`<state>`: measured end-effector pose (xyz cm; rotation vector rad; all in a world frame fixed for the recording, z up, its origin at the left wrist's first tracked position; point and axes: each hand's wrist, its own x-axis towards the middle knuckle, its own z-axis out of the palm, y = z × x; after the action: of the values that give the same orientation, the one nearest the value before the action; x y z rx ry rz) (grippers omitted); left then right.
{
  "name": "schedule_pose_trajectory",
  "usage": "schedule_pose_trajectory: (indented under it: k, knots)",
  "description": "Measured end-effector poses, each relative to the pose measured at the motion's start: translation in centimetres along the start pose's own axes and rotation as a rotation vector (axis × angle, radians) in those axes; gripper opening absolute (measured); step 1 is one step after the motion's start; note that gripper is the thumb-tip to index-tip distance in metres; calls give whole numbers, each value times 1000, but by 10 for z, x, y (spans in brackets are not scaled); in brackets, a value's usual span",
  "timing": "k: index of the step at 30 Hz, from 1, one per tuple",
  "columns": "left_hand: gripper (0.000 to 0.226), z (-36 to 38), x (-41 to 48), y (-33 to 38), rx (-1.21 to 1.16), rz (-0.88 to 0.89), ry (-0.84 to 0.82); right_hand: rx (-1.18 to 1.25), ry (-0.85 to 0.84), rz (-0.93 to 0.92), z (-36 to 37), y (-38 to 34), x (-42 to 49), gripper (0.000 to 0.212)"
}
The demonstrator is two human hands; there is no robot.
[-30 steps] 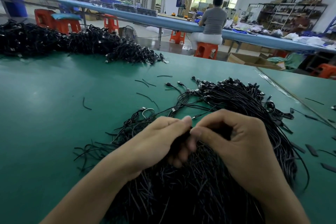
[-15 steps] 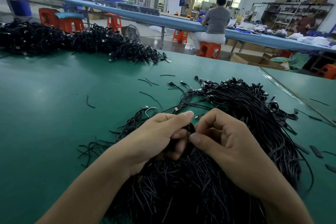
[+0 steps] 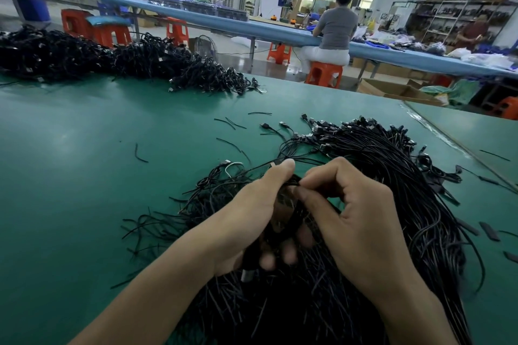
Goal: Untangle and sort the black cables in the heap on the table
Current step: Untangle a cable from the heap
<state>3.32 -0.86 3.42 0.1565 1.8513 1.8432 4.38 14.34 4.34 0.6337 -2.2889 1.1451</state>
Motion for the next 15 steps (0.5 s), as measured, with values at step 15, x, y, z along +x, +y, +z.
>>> schedule_pose_trajectory:
  k: [15]
  knots:
    - [68, -17, 22, -15, 94, 305, 492, -491, -752, 540, -6, 20, -7, 34]
